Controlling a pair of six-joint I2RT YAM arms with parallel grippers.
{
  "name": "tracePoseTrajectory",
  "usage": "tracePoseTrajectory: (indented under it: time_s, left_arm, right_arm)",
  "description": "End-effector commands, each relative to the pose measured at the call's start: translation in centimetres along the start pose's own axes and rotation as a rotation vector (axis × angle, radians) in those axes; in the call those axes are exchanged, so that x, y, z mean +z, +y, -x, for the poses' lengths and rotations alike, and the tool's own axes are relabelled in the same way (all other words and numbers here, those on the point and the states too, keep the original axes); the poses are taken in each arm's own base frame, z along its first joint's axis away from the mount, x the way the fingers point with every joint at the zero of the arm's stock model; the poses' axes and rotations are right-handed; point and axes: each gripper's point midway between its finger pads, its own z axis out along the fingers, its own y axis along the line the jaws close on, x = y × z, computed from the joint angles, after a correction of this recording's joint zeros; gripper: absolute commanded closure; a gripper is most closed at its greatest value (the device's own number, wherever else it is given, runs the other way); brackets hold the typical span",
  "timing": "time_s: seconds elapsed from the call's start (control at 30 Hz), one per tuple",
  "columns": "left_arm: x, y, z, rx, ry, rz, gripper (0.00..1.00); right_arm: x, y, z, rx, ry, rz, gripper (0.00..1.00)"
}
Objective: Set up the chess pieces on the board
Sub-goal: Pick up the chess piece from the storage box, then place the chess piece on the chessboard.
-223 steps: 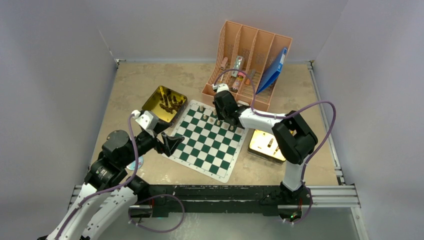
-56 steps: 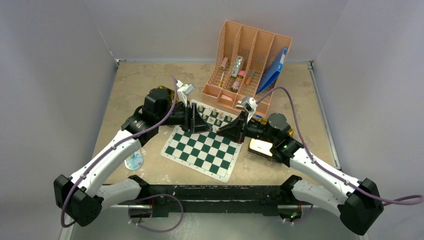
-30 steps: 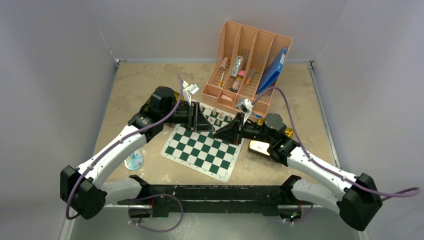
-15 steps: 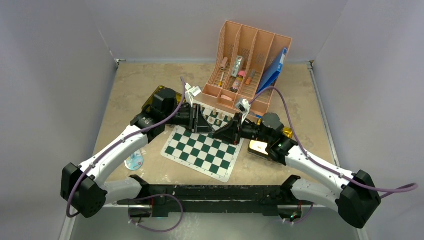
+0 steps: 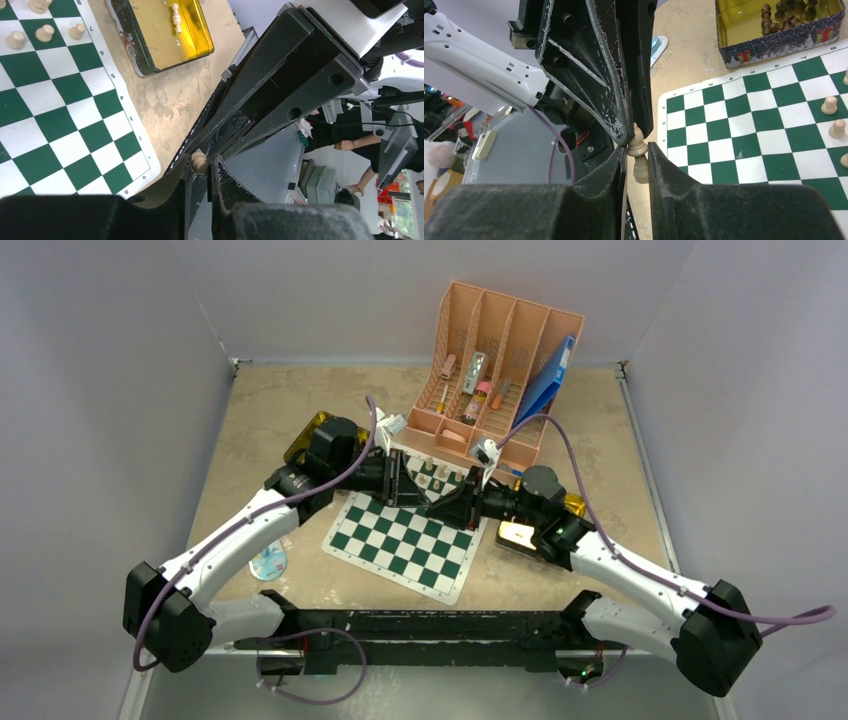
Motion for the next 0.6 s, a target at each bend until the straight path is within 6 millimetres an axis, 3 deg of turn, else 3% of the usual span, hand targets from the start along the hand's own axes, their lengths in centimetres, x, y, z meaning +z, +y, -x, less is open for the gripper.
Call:
tracePoseTrajectory:
  time_s: [0.0,0.13,0.27,0.3,0.37,0.57]
  left_arm:
    - [0.0,-0.1,1.5,0.077,-0.041,0.053,0.98]
    - [-0.1,1.9,3.3,0.118,-0.095,0.187,1.00]
    - [-0.4,4.7,5.8,0.141,-0.183,0.348,1.00]
    - [-0.4,5.3,6.5,0.155,-0.204,0.379,1.00]
    - [-0.2,6.7,7.9,0.178,-0.239,0.451,1.00]
    - [0.5,10.4,12.1,0.240,-0.338,0.614,1.00]
  right_arm:
    - [-0.2,0.7,2.7,-0.071,-0.096,-0.008,0.75]
    - [-1.0,-0.6,1.8,-0.067,-0.099,-0.080,0.50]
    - [-1.6,-1.2,1.9,-0.043,-0.108,-0.145,0.41]
    - [-1.8,-1.4,1.8,-0.036,-0.103,-0.162,0.35]
    - [-2.0,-1.6,1.8,-0.037,-0.084,-0.184,0.04]
    - [-3.4,-0.7,2.8,-0.070,-0.079,-0.213,0.01]
